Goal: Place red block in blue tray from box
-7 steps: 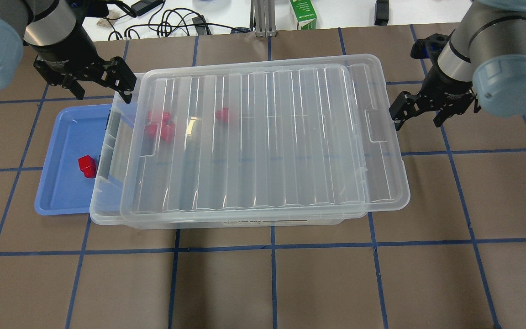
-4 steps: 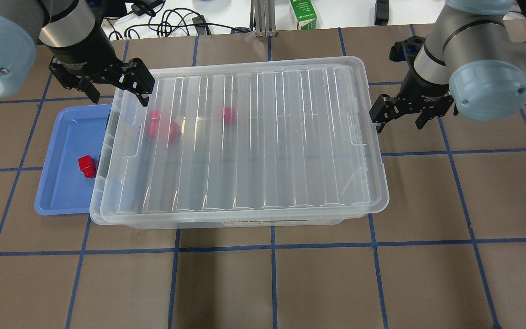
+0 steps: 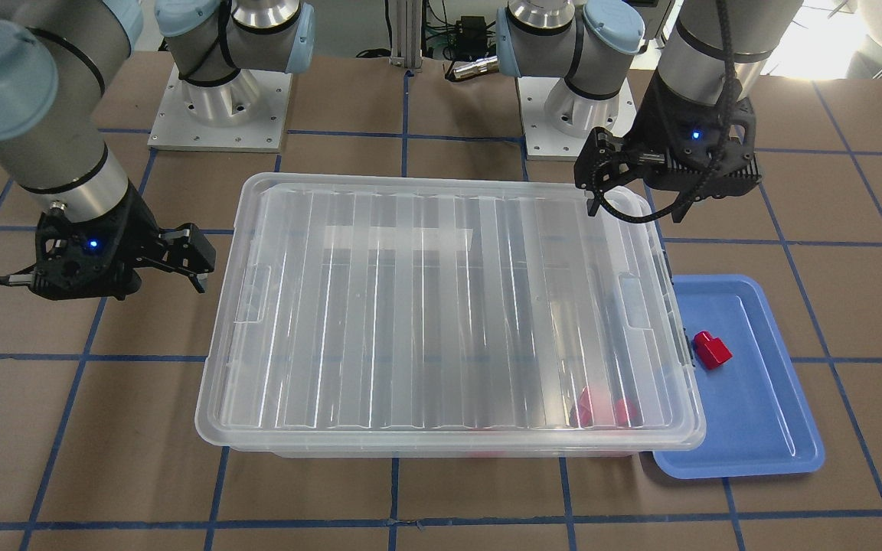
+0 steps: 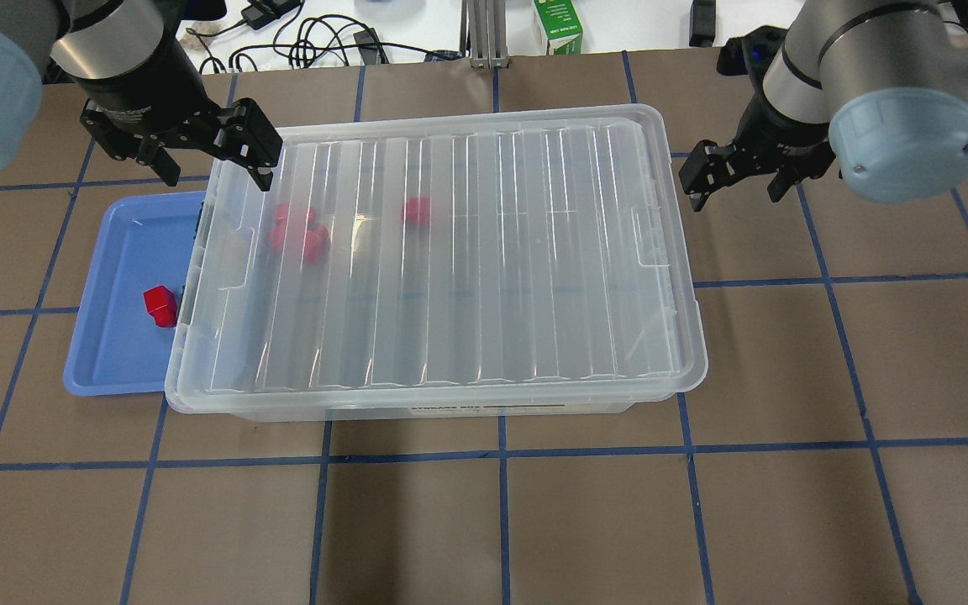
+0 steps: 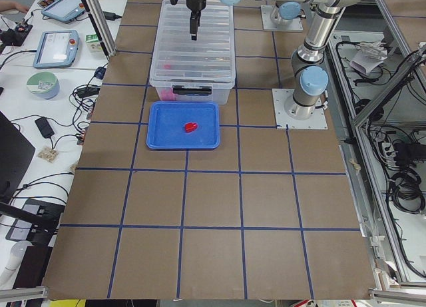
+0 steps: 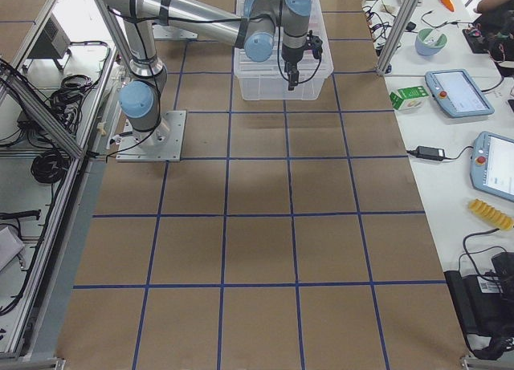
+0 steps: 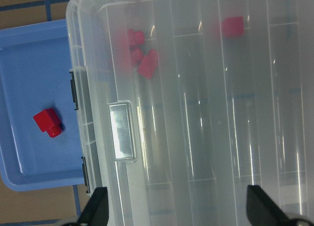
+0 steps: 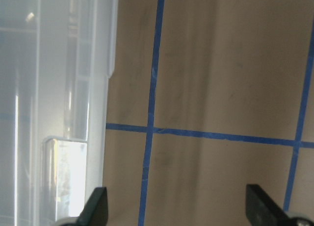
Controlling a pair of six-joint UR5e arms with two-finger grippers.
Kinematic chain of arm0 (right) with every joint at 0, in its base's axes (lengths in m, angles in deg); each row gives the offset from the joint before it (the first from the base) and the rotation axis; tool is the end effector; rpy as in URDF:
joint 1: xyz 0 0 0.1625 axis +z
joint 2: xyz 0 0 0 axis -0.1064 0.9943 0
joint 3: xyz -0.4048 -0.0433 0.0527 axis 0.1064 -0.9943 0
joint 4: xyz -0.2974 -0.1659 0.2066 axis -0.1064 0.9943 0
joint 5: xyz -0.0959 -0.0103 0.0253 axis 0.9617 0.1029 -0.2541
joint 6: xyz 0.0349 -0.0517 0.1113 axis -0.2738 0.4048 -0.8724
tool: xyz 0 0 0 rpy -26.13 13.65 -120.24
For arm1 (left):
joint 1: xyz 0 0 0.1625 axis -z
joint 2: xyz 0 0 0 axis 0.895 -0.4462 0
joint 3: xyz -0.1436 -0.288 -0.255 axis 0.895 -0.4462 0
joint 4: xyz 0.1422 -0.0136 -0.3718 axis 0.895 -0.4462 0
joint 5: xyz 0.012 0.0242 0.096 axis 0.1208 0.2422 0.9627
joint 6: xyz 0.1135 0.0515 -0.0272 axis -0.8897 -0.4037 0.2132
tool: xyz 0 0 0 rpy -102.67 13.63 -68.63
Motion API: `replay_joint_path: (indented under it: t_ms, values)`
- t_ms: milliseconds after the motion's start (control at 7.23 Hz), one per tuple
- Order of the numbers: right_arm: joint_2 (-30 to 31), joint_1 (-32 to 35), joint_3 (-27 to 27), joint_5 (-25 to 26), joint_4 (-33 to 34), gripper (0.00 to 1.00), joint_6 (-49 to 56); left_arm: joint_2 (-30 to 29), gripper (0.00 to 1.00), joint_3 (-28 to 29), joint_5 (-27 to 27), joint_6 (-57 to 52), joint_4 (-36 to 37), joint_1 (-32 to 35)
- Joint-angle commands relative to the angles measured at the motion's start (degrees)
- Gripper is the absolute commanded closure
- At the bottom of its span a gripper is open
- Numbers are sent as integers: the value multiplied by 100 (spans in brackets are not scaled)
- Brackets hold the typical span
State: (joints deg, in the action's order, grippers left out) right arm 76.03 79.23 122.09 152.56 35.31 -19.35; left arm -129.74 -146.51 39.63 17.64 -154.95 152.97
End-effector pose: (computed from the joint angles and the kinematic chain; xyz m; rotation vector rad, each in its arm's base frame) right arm 0.0946 -0.5311 0.3677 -0.1593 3.1123 -0.1138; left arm -0.1251 -0.4925 0.4615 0.1511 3.1059 -0.0815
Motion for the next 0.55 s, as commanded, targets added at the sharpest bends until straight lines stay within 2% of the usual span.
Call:
replay_joint_path:
  t_ms: [0,277,415]
  values:
    - [507,219,-429,20,-745,0,-262,99,0,-5,-19,8,-44,9]
    - [694,763,-448,29,-802,0,-1061,99,0,-14,-27,8,-44,18]
    - [694,774,-465,11,-810,0,-1029,99,0,-5,-19,8,-44,18]
